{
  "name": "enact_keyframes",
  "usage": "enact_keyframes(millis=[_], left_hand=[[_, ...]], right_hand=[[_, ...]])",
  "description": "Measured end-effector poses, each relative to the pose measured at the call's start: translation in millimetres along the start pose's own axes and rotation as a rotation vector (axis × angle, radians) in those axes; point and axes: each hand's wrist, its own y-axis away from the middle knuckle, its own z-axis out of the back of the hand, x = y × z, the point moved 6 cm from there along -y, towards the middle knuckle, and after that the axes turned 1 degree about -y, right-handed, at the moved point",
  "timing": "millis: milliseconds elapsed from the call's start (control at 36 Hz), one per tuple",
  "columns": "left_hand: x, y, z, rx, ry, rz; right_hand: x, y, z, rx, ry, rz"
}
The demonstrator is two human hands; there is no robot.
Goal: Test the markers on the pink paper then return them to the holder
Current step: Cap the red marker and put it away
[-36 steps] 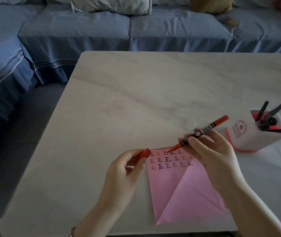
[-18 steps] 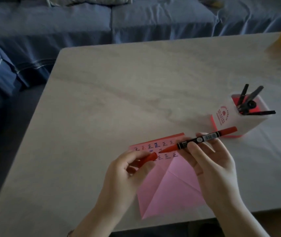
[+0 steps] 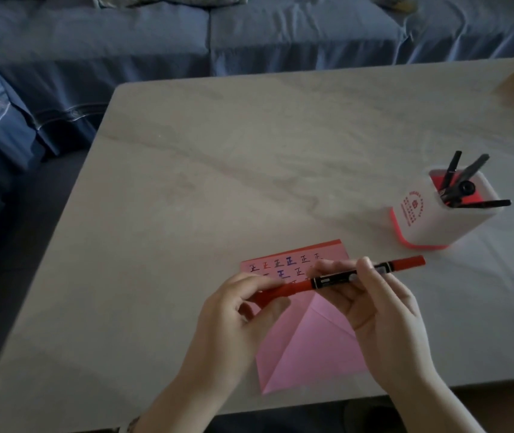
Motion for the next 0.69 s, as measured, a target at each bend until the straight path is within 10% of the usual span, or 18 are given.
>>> enact_keyframes(millis=[694], left_hand=[[-13, -12, -15, 0.041, 0.111, -0.129]], right_hand=[[-15, -3, -4, -0.006, 0.373, -0.096]])
